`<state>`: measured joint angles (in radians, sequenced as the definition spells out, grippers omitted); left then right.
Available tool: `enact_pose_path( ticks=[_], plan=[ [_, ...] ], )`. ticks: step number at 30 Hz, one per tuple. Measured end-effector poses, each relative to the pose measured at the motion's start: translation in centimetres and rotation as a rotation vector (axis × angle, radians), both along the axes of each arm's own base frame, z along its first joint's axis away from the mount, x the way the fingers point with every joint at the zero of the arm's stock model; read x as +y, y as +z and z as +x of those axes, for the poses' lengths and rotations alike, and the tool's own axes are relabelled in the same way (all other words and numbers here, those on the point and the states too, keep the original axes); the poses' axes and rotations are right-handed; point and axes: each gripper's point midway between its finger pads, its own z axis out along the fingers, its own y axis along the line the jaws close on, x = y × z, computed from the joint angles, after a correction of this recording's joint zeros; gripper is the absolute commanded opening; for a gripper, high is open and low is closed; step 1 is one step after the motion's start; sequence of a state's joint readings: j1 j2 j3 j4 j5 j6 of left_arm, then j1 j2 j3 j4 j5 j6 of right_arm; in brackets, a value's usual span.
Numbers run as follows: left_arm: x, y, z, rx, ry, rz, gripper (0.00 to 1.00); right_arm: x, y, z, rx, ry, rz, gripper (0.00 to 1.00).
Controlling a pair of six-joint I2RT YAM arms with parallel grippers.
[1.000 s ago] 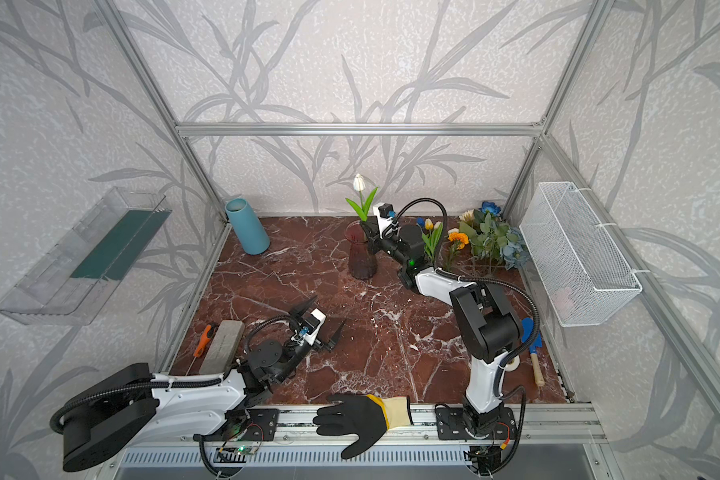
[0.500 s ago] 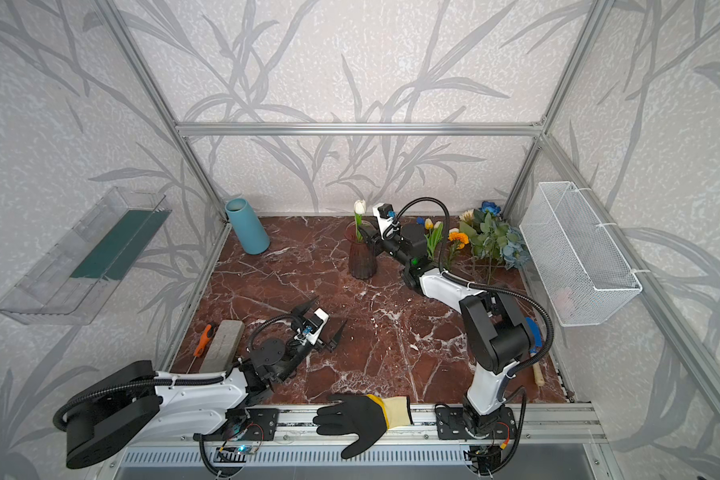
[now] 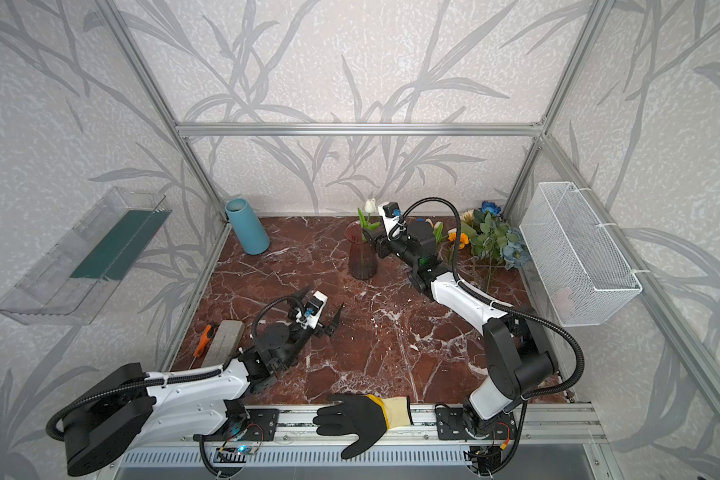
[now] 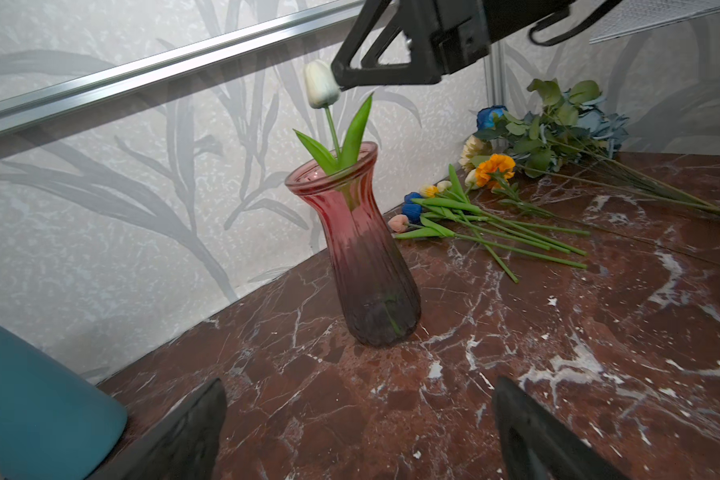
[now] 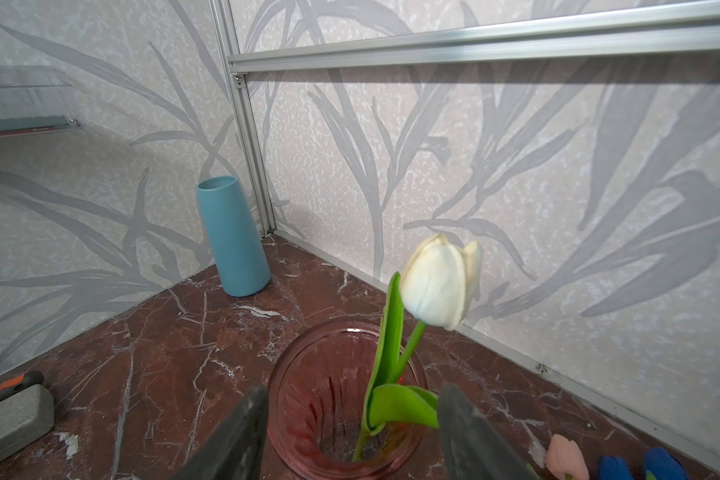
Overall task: Arrange the flowers into the vase
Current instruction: 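Move the right gripper back to the tulip pile and grasp a pink tulip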
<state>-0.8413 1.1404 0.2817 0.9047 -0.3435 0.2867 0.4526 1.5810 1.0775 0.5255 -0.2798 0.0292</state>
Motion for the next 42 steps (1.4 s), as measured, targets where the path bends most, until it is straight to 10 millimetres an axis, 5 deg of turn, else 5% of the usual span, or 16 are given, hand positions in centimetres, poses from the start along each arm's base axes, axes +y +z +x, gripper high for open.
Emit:
enact_pose_path(
  ticks=[7,13,19,24,32,42],
  plan=[
    [0.6,1.7,3.5,0.054,0.031,-0.073,0.99,-0.7,0.6,-0.3,0.026,-0.034,0.017,0.66],
    [2.4,-0.7,4.3,0.158,0.048,-0.123,0.99,-3.9,-1.0,0.7,0.142,-0.164,0.012,0.66],
    [3.0,-5.1,2.0,0.276,0.015,-0.112,0.99,-10.8,-5.3,2.7,0.311,-0.379,-0.016,0.49],
    [3.5,-5.9,0.5,0.289,-0.009,-0.120,0.99,-14.5,-10.5,4.7,0.512,-0.475,-0.124,0.35],
    [3.7,-5.5,-0.3,0.261,-0.030,-0.146,0.99,-13.6,-18.1,6.5,0.776,-0.396,-0.345,0.34],
    [3.3,-4.5,-0.6,0.233,-0.060,-0.163,0.99,-13.4,-21.5,8.4,0.912,-0.368,-0.493,0.35]
  ],
)
